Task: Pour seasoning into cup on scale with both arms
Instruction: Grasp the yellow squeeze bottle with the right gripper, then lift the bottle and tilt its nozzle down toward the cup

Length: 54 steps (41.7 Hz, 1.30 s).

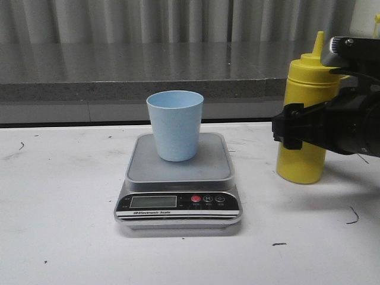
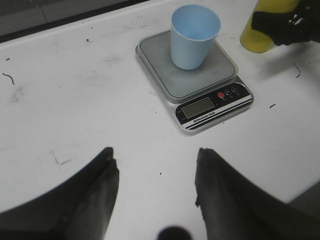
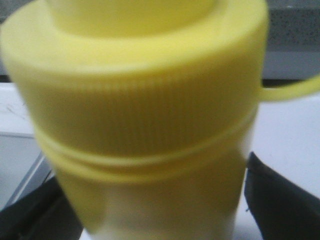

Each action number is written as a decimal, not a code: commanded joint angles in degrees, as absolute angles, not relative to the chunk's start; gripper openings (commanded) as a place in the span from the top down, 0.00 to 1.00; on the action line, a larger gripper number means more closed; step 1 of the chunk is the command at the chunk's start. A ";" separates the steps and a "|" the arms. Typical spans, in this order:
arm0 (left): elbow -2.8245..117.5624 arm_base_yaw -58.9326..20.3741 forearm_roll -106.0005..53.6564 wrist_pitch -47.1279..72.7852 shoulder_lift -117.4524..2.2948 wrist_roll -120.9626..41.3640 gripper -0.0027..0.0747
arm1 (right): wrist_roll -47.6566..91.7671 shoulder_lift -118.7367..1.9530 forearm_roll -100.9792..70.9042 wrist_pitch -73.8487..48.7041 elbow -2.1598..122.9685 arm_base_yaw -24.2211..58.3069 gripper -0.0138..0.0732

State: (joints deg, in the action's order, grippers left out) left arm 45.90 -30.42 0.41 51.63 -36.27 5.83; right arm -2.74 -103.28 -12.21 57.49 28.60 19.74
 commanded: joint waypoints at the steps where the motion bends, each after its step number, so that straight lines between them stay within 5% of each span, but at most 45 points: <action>1: 47.37 -30.78 0.34 47.83 -36.27 6.36 0.50 | -2.59 -103.29 -12.54 63.08 31.98 18.95 0.09; 8: 47.37 -30.78 0.34 47.83 -36.27 6.36 0.50 | -2.59 -105.15 -12.48 62.63 34.04 18.31 0.13; 16: 47.37 -30.78 0.34 47.83 -36.27 6.36 0.50 | -2.59 -104.78 -10.56 62.08 34.04 18.31 0.42; 27: 47.37 -30.78 0.34 47.83 -36.27 6.36 0.50 | 3.15 -95.32 -7.36 46.25 36.72 18.31 0.42; 43: 47.37 -30.78 0.34 47.83 -36.27 6.36 0.50 | 23.35 -85.79 -1.20 -5.93 59.51 19.30 0.42; 54: 47.37 -30.78 0.34 47.83 -36.27 6.36 0.50 | 25.81 -88.59 16.53 -18.47 67.81 24.94 0.42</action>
State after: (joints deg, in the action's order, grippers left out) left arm 45.90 -30.42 0.41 51.63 -36.27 5.83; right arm 24.78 -89.68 9.75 -18.87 64.36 23.24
